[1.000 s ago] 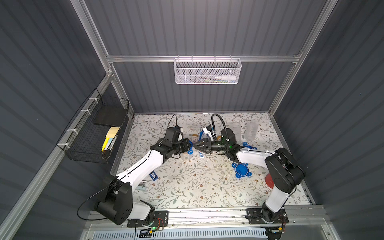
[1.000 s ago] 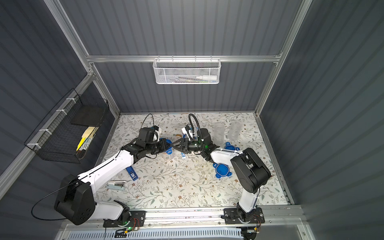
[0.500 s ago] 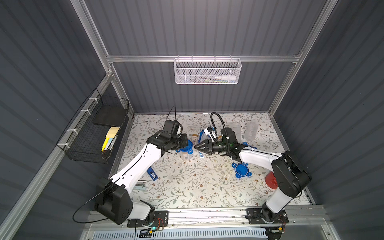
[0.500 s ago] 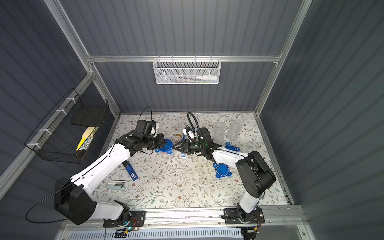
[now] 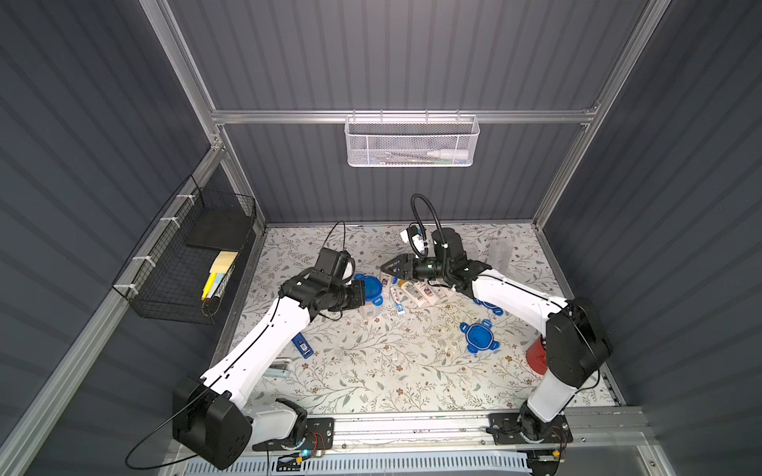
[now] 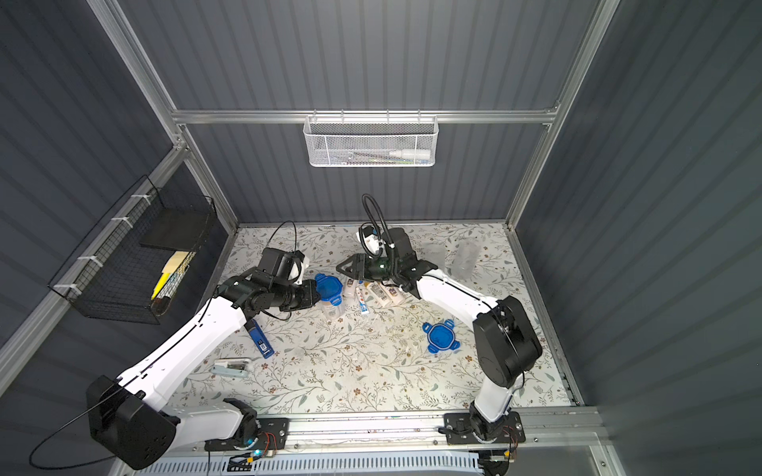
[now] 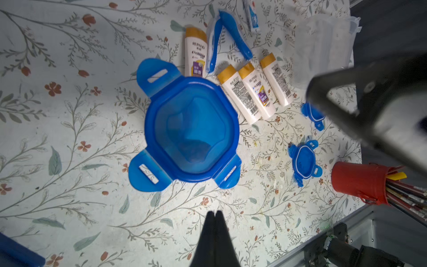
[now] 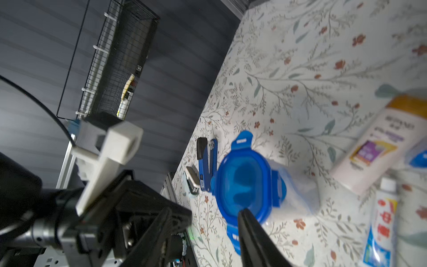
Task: Take out toiletry kits
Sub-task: Adjust the container at the center of the board.
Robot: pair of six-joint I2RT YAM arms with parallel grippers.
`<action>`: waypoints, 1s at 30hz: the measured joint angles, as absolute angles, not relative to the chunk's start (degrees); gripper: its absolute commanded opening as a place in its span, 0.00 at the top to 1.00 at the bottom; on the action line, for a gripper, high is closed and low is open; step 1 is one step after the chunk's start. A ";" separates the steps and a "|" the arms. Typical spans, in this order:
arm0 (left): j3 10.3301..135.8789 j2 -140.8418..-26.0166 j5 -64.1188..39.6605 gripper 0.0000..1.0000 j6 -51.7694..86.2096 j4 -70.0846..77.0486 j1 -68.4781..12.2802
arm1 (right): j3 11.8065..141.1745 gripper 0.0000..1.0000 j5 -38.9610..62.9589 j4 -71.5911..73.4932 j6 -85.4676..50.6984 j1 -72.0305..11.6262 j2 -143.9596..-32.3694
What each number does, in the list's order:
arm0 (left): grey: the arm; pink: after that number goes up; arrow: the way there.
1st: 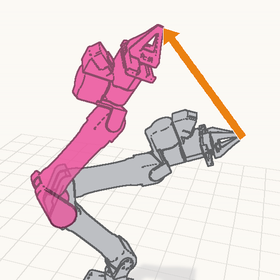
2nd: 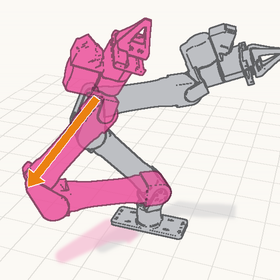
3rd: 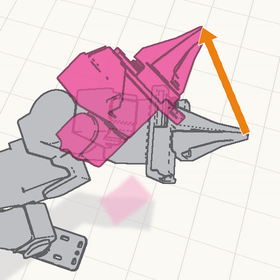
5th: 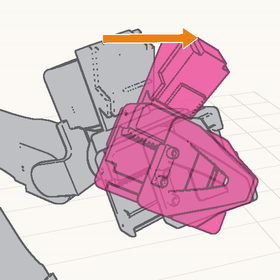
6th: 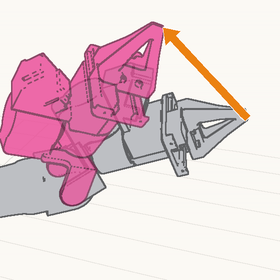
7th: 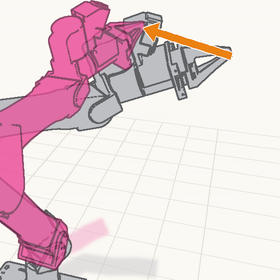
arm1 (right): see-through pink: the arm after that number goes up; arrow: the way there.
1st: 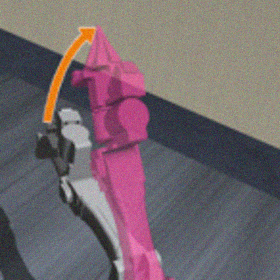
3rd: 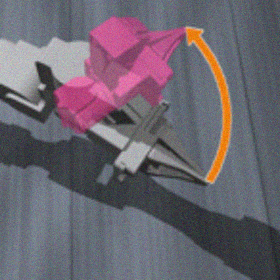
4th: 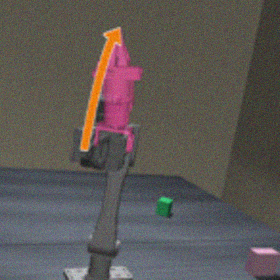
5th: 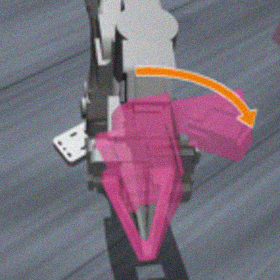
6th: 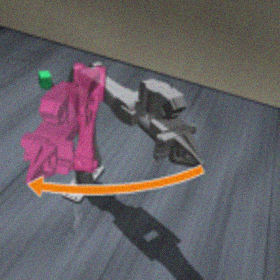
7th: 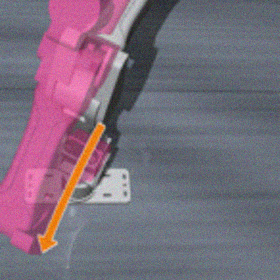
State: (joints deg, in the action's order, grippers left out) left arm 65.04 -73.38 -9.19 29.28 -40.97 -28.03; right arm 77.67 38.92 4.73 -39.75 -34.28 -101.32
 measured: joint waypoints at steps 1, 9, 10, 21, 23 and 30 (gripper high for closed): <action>64.66 -73.38 -9.41 1.00 29.06 -41.06 -28.03 | 79.33 0.51 38.72 4.47 -39.33 -34.28 -102.61; 63.44 -74.19 -11.16 1.00 28.01 -40.75 -28.03 | 89.80 0.50 37.43 0.95 -38.13 -34.63 -115.96; 63.26 -74.43 -11.20 1.00 27.97 -40.69 -28.03 | 90.76 0.51 37.45 0.43 -37.93 -34.85 -117.10; 62.48 -76.66 -10.41 1.00 27.55 -40.27 -27.79 | 97.49 0.50 36.45 -4.99 -34.41 -39.07 -121.49; 62.48 -77.03 -10.22 1.00 27.55 -40.27 -27.35 | 97.49 0.50 36.45 -5.21 -34.11 -39.29 -121.49; 62.50 -77.93 -10.00 1.00 27.55 -40.27 -24.29 | 95.13 0.50 36.42 -4.91 -33.56 -39.40 -120.84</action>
State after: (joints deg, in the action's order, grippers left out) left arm 62.50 -77.93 -10.00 27.55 -40.27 -24.29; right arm 95.13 36.42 -4.91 -33.56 -39.40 -120.84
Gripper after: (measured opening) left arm 0.047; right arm 0.496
